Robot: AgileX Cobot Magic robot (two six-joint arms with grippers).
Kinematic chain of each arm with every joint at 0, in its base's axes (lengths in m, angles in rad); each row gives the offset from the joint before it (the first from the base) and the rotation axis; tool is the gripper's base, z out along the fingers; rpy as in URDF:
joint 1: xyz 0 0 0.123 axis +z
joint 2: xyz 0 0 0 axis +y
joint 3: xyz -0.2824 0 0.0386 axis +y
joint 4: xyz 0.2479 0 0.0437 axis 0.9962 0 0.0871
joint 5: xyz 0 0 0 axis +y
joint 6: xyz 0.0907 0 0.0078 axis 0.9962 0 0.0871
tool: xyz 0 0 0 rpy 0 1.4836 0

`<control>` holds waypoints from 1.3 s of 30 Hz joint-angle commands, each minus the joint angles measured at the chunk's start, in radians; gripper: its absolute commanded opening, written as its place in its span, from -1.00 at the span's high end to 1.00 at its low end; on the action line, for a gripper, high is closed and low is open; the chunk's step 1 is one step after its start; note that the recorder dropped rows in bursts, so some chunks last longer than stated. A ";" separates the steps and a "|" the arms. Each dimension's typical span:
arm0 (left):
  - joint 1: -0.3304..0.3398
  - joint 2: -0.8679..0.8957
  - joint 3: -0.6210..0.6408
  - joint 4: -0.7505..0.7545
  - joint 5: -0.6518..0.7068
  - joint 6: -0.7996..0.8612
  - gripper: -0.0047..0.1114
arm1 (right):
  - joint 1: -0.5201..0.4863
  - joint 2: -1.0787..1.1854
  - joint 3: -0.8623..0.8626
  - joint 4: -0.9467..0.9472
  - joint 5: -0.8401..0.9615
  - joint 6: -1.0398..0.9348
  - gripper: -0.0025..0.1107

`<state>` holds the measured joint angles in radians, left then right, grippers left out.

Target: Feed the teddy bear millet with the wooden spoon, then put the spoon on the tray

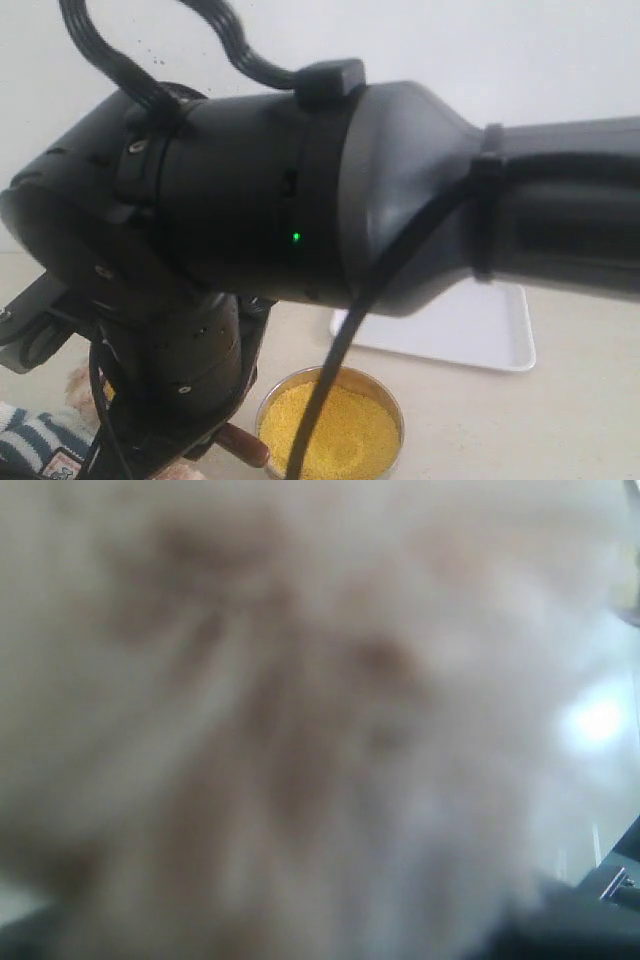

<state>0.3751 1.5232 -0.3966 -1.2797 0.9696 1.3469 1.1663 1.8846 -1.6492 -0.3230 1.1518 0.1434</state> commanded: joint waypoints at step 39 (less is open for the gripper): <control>0.002 0.001 0.002 -0.013 0.020 0.007 0.85 | 0.152 0.152 -0.014 -0.525 0.069 -0.136 0.91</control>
<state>0.3751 1.5232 -0.3966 -1.2797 0.9696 1.3469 1.3047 2.0346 -1.6612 -0.8033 1.2148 0.0122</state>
